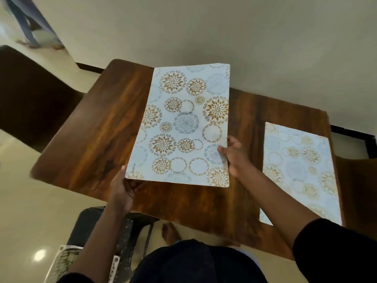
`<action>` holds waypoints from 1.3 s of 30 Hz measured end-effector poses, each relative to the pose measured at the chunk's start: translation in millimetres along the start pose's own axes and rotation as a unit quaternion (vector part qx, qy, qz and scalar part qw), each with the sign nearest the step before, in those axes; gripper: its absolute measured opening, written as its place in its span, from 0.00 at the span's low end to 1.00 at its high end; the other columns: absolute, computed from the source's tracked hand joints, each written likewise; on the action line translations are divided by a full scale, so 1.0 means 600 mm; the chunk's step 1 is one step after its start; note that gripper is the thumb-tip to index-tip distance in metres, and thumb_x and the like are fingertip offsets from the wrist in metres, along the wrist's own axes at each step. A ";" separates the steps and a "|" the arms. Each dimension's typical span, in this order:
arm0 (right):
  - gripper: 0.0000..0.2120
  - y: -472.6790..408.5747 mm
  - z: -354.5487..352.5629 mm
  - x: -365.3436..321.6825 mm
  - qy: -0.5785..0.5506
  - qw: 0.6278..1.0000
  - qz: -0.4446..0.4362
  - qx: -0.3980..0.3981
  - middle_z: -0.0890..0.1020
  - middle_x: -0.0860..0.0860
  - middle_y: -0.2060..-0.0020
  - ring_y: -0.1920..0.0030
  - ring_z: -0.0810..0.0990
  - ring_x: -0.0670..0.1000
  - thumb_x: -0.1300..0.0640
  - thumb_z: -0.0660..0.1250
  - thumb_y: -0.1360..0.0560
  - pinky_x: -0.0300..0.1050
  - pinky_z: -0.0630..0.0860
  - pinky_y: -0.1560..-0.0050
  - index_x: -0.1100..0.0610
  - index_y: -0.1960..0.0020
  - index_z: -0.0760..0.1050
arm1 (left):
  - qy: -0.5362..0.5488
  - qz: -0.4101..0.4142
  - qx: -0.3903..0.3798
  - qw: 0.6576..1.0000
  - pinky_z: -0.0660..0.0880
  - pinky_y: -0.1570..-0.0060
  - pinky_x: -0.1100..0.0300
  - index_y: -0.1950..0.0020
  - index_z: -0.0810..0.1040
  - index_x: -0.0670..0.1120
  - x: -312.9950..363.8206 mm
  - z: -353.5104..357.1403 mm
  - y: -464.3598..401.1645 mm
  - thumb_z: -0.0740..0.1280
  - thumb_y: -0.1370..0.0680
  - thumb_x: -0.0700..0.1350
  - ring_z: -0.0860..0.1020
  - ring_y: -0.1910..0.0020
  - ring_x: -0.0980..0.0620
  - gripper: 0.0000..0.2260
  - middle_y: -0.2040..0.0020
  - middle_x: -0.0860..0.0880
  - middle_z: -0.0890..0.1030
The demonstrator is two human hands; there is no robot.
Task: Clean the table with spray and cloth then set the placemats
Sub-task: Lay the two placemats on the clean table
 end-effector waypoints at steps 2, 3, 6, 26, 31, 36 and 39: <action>0.15 -0.012 0.053 0.009 0.019 1.000 0.003 0.007 0.84 0.59 0.39 0.39 0.83 0.63 0.74 0.63 0.19 0.67 0.80 0.39 0.58 0.40 0.77 | 0.007 0.013 0.052 0.999 0.85 0.46 0.46 0.36 0.80 0.45 0.010 -0.034 -0.012 0.59 0.12 0.54 0.87 0.45 0.44 0.16 0.38 0.42 0.86; 0.15 -0.017 0.079 0.013 0.029 1.000 0.001 0.010 0.84 0.59 0.39 0.39 0.83 0.63 0.74 0.63 0.19 0.68 0.79 0.38 0.57 0.41 0.77 | 0.011 0.019 0.077 0.997 0.85 0.46 0.44 0.34 0.80 0.45 0.017 -0.053 -0.020 0.60 0.12 0.54 0.87 0.43 0.42 0.16 0.37 0.43 0.86; 0.16 -0.033 0.143 0.024 0.042 0.999 0.007 0.022 0.84 0.57 0.41 0.42 0.84 0.60 0.74 0.63 0.19 0.62 0.83 0.44 0.53 0.44 0.78 | -0.001 0.041 0.120 0.992 0.85 0.45 0.40 0.28 0.77 0.44 0.032 -0.105 -0.045 0.61 0.12 0.54 0.87 0.44 0.38 0.18 0.37 0.42 0.86; 0.18 -0.194 0.464 0.071 0.167 0.985 0.018 0.043 0.81 0.50 0.51 0.59 0.78 0.48 0.73 0.58 0.19 0.39 0.75 0.64 0.52 0.40 0.72 | -0.514 0.115 0.166 0.834 0.51 0.17 0.39 0.14 0.39 0.53 0.067 -0.159 -0.197 0.72 0.20 0.61 0.43 0.13 0.41 0.49 0.12 0.45 0.39; 0.19 -0.219 0.508 0.105 0.197 0.979 0.021 0.040 0.81 0.52 0.44 0.51 0.79 0.52 0.72 0.57 0.21 0.43 0.76 0.58 0.53 0.37 0.71 | -0.604 0.095 0.134 0.780 0.40 0.17 0.40 0.16 0.30 0.56 0.083 -0.149 -0.237 0.76 0.26 0.67 0.35 0.15 0.37 0.60 0.14 0.40 0.34; 0.21 -0.225 0.531 0.136 0.270 0.961 0.046 0.028 0.74 0.53 0.40 0.51 0.75 0.50 0.69 0.59 0.20 0.42 0.73 0.60 0.57 0.30 0.64 | -0.638 0.050 0.114 0.760 0.40 0.18 0.35 0.18 0.25 0.57 0.086 -0.144 -0.259 0.76 0.27 0.67 0.32 0.17 0.33 0.63 0.16 0.37 0.30; 0.21 -0.222 0.537 0.148 0.314 0.948 0.055 0.003 0.74 0.52 0.37 0.42 0.76 0.53 0.64 0.62 0.18 0.46 0.75 0.46 0.58 0.27 0.60 | -0.643 0.047 0.106 0.757 0.42 0.18 0.32 0.17 0.28 0.57 0.079 -0.150 -0.261 0.75 0.27 0.69 0.33 0.17 0.32 0.61 0.16 0.39 0.28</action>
Point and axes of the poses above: each hand's wrist, its own y-axis away from the middle knuckle, its own z-axis out of the palm, x = y × z, the point moved 1 cm from there along -y, towards the middle knuckle
